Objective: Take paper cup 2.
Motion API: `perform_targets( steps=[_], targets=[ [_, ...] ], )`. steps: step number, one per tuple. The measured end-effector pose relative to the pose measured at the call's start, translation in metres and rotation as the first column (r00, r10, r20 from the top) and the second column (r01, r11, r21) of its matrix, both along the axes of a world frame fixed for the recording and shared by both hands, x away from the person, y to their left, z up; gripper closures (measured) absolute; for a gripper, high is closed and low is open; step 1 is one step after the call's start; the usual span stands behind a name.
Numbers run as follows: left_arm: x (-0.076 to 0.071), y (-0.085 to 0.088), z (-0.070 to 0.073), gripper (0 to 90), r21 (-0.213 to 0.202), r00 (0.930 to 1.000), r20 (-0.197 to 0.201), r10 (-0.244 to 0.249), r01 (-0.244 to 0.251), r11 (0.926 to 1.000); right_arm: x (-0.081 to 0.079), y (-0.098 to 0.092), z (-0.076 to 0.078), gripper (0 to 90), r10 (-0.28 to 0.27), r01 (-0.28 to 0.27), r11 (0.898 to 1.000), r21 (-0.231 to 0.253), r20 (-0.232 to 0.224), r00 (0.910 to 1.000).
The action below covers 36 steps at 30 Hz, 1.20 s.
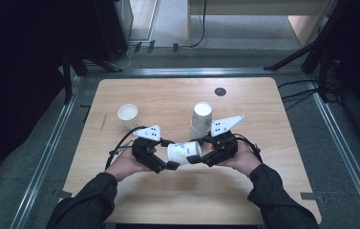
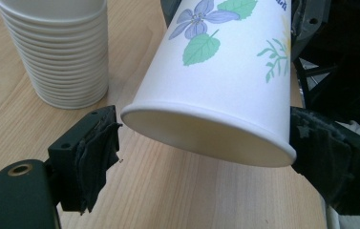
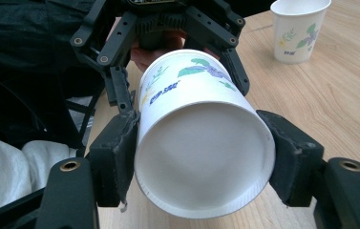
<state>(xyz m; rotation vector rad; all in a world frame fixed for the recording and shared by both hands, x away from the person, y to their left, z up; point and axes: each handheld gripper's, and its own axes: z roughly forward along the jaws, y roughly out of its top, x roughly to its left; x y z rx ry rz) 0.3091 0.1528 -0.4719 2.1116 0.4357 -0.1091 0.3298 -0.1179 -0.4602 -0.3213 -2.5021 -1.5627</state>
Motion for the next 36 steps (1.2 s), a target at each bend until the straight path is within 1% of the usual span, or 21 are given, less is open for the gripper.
perform_targets(
  steps=[6, 12, 15, 21, 30, 36],
  targets=[
    [0.0008, 0.0000, -0.0008, 13.4, -0.022, 1.0000, -0.001, -0.001, 0.001, 0.9997, -0.0002, 0.0016, -0.0007, 34.6, 0.010, -0.010, 1.000, 0.003, -0.006, 0.9999],
    [0.0001, -0.0014, -0.0025, 15.1, -0.026, 0.9998, -0.005, -0.021, 0.021, 0.9995, -0.0002, 0.0033, -0.0005, 34.6, 0.015, -0.014, 1.000, 0.016, -0.016, 0.9998],
    [0.0000, -0.0020, -0.0029, 15.6, -0.026, 0.9997, -0.007, -0.025, 0.024, 0.9994, -0.0006, 0.0044, -0.0008, 34.6, 0.020, -0.020, 1.000, 0.021, -0.021, 0.9996],
    [-0.0005, -0.0015, -0.0032, 19.1, -0.025, 0.9996, 0.001, -0.027, 0.027, 0.9993, 0.0000, 0.0054, -0.0011, 34.7, 0.023, -0.023, 0.999, 0.024, -0.027, 0.9994],
    [-0.0009, -0.0007, -0.0028, 21.3, -0.017, 0.9991, 0.011, -0.041, 0.041, 0.9990, 0.0006, 0.0052, -0.0018, 34.5, 0.030, -0.029, 0.999, 0.026, -0.035, 0.9990],
    [-0.0012, -0.0012, -0.0030, 22.0, -0.012, 0.9990, 0.016, -0.042, 0.042, 0.9990, 0.0001, 0.0052, -0.0021, 34.4, 0.030, -0.029, 0.999, 0.015, -0.039, 0.9988]
  ],
)
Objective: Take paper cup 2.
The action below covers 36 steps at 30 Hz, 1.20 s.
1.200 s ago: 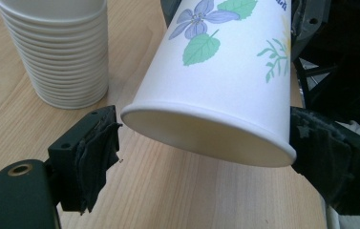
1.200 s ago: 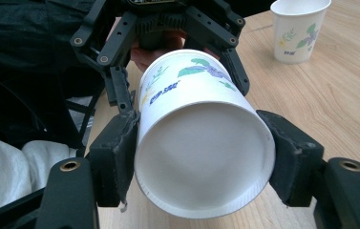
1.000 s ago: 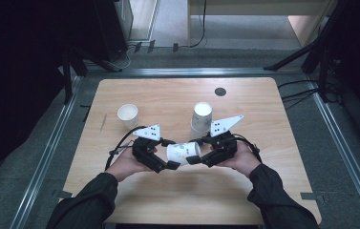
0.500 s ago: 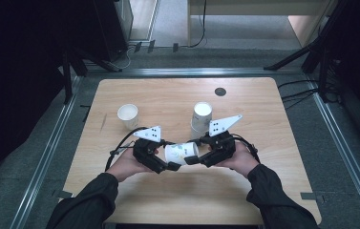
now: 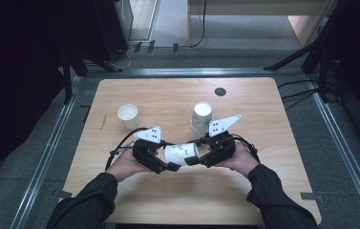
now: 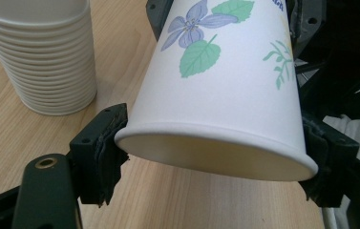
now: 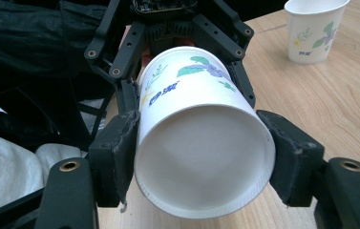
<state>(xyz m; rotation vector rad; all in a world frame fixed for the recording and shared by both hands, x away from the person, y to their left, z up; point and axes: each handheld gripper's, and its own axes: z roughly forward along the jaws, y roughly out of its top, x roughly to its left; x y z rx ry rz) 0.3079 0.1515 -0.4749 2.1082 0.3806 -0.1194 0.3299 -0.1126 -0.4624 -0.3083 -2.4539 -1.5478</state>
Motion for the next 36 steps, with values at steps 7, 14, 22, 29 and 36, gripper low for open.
perform_targets(
  steps=[7, 14, 22, 29, 36],
  targets=[
    [0.001, 0.001, 0.000, 22.1, 0.001, 1.0000, -0.003, 0.005, -0.005, 1.0000, 0.000, 0.000, 0.000, 32.7, -0.008, 0.008, 1.000, -0.004, 0.017, 0.9998],
    [0.001, 0.003, 0.002, 22.3, -0.004, 0.9999, -0.001, 0.010, -0.010, 0.9999, 0.000, -0.001, 0.000, 30.6, -0.019, 0.019, 1.000, -0.008, 0.013, 0.9997],
    [0.001, 0.009, 0.006, 22.2, -0.009, 0.9997, -0.010, 0.022, -0.022, 0.9997, 0.000, -0.004, -0.001, 28.9, -0.025, 0.026, 0.999, -0.025, 0.019, 0.9995],
    [0.001, 0.014, 0.010, 22.3, -0.008, 0.9994, -0.021, 0.029, -0.029, 0.9995, -0.001, -0.005, -0.003, 27.7, -0.024, 0.025, 0.998, -0.052, 0.024, 0.9994],
    [0.004, 0.017, 0.014, 22.5, 0.023, 0.9993, -0.029, 0.025, -0.024, 0.9994, -0.002, -0.007, -0.004, 27.4, -0.029, 0.032, 0.996, -0.080, 0.043, 0.9987]
  ],
)
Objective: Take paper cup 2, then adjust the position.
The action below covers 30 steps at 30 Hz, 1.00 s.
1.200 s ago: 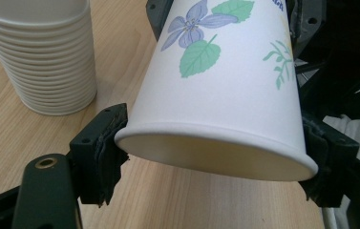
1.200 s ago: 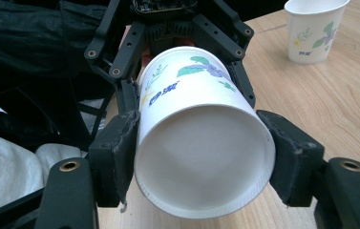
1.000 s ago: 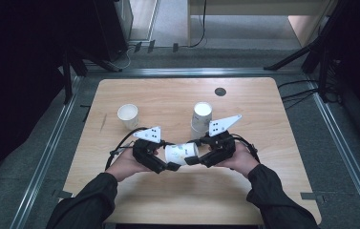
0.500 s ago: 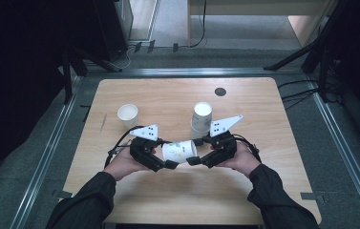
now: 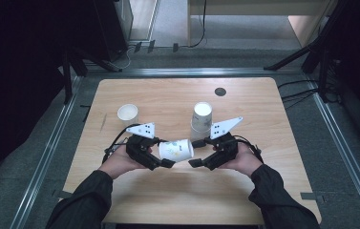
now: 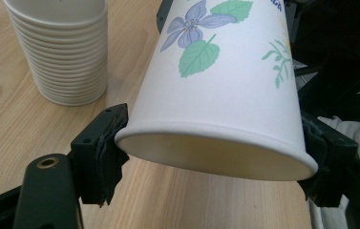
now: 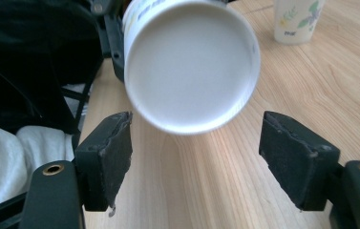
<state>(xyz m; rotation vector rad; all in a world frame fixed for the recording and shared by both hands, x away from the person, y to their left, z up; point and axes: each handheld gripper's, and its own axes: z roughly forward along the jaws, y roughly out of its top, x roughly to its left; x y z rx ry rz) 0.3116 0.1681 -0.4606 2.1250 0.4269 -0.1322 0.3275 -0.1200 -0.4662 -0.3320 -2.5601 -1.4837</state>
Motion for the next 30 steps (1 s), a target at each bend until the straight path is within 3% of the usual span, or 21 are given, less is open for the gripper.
perform_targets(
  steps=[6, 10, 15, 19, 22, 26, 29, 30],
  targets=[
    [0.005, 0.005, 0.005, 22.5, 0.062, 1.0000, -0.010, -0.002, 0.003, 0.9981, -0.004, -0.003, -0.001, 27.4, -0.009, 0.010, 0.999, -0.041, 0.020, 0.9998],
    [0.009, 0.007, 0.011, 22.6, 0.106, 0.9998, -0.013, -0.013, 0.014, 0.9943, -0.003, -0.005, -0.001, 27.4, -0.015, 0.016, 0.999, -0.040, 0.025, 0.9996],
    [0.015, 0.002, 0.025, 22.6, 0.186, 0.9985, -0.006, -0.054, 0.055, 0.9810, -0.003, -0.003, -0.001, 27.4, -0.017, 0.018, 0.999, -0.041, 0.031, 0.9994],
    [0.020, -0.004, 0.035, 22.6, 0.262, 0.9964, -0.005, -0.085, 0.083, 0.9615, -0.002, -0.001, -0.002, 27.4, -0.019, 0.020, 0.999, -0.040, 0.030, 0.9994],
    [0.022, -0.010, 0.040, 22.6, 0.329, 0.9941, 0.001, -0.108, 0.102, 0.9387, -0.002, 0.001, -0.002, 27.4, -0.020, 0.021, 0.999, -0.040, 0.030, 0.9994],
    [0.023, -0.019, 0.043, 22.6, 0.386, 0.9907, -0.004, -0.136, 0.127, 0.9138, -0.002, 0.002, -0.003, 27.4, -0.020, 0.022, 0.999, -0.042, 0.040, 0.9990],
    [0.025, -0.026, 0.046, 22.6, 0.433, 0.9863, -0.012, -0.164, 0.153, 0.8883, -0.003, 0.004, -0.004, 27.4, -0.023, 0.025, 0.999, -0.048, 0.056, 0.9982],
    [0.025, -0.029, 0.046, 22.6, 0.439, 0.9865, -0.018, -0.163, 0.154, 0.8849, -0.003, 0.005, -0.004, 27.4, -0.024, 0.027, 0.998, -0.049, 0.061, 0.9978]
  ],
)
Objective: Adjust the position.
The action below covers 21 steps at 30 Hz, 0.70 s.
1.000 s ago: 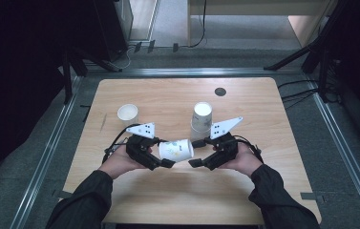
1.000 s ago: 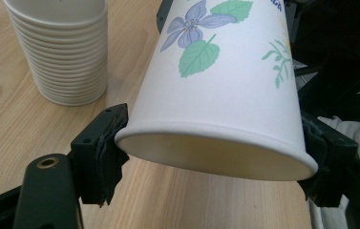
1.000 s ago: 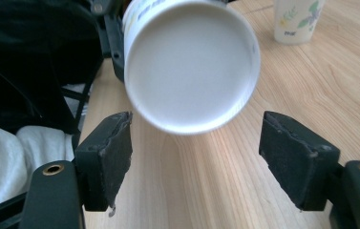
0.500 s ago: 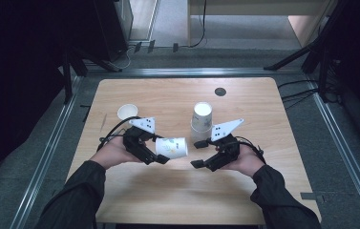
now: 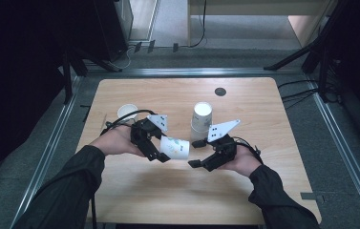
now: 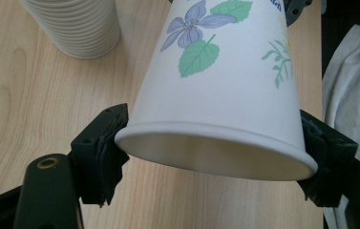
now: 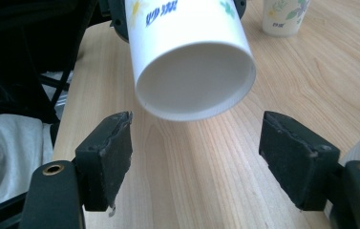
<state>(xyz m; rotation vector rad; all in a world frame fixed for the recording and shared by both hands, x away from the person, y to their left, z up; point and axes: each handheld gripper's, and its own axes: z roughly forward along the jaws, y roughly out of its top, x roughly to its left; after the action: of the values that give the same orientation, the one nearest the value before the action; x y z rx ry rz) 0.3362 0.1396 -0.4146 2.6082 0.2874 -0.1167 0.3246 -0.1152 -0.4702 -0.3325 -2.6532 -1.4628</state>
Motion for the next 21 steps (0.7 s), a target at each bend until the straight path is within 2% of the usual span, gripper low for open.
perform_targets(
  steps=[3, 5, 7, 11, 19, 21],
  targets=[
    [-0.001, -0.007, 0.001, 22.5, 0.062, 0.9993, 0.032, -0.018, 0.016, 0.9979, 0.001, 0.001, 0.000, 27.4, -0.005, 0.005, 1.000, 0.002, 0.006, 1.0000],
    [0.000, -0.009, 0.000, 22.5, 0.077, 0.9996, 0.016, -0.025, 0.024, 0.9968, 0.001, 0.002, -0.001, 27.4, -0.010, 0.010, 1.000, -0.004, 0.004, 0.9999],
    [0.001, -0.012, 0.000, 22.5, 0.102, 0.9993, 0.018, -0.032, 0.030, 0.9943, 0.002, 0.003, -0.002, 27.4, -0.015, 0.015, 1.000, -0.005, 0.008, 0.9998],
    [0.001, -0.018, 0.000, 22.5, 0.163, 0.9984, 0.019, -0.054, 0.050, 0.9853, 0.001, 0.007, -0.003, 27.3, -0.011, 0.011, 1.000, -0.009, 0.011, 0.9999],
    [0.002, -0.026, 0.000, 22.6, 0.225, 0.9975, 0.017, -0.069, 0.064, 0.9722, 0.001, 0.015, -0.005, 27.2, -0.004, 0.004, 1.000, -0.007, 0.009, 0.9999],
    [0.003, -0.028, -0.001, 22.6, 0.246, 0.9968, 0.017, -0.078, 0.071, 0.9666, 0.001, 0.017, -0.006, 27.1, -0.007, 0.007, 1.000, -0.011, 0.010, 0.9999]
  ],
)
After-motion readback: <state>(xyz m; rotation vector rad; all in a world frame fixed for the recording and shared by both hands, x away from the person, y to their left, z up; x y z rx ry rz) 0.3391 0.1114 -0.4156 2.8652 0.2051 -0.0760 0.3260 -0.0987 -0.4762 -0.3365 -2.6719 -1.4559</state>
